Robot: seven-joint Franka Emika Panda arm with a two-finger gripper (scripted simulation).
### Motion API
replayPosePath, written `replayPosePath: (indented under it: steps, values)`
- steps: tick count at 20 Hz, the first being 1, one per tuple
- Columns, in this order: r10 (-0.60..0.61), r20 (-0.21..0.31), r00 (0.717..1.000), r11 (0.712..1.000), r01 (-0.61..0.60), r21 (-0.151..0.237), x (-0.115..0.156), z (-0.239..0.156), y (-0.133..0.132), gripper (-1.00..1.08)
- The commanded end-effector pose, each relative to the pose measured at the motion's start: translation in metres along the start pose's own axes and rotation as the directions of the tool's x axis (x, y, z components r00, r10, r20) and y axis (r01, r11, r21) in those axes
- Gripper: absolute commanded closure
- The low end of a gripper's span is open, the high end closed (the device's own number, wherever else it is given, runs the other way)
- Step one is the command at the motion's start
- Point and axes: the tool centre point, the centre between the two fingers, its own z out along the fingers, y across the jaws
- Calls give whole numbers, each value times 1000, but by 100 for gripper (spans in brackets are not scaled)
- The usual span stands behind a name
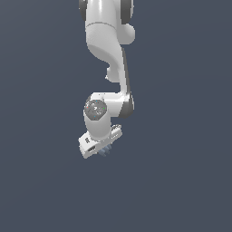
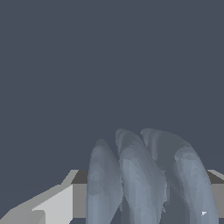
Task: Pick up the object and move it to a goal position.
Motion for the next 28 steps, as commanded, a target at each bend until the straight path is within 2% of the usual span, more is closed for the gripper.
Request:
replayPosePath:
  steps: [1,20,28]
  values:
    - [-1,-1,1000,1000,1,-1,7,-13,-10,108]
    - [-2,0,1000,1000,2,-2,94,-172,-139,108]
    - [-1,-1,1000,1000,1,-1,117,-211,-167,108]
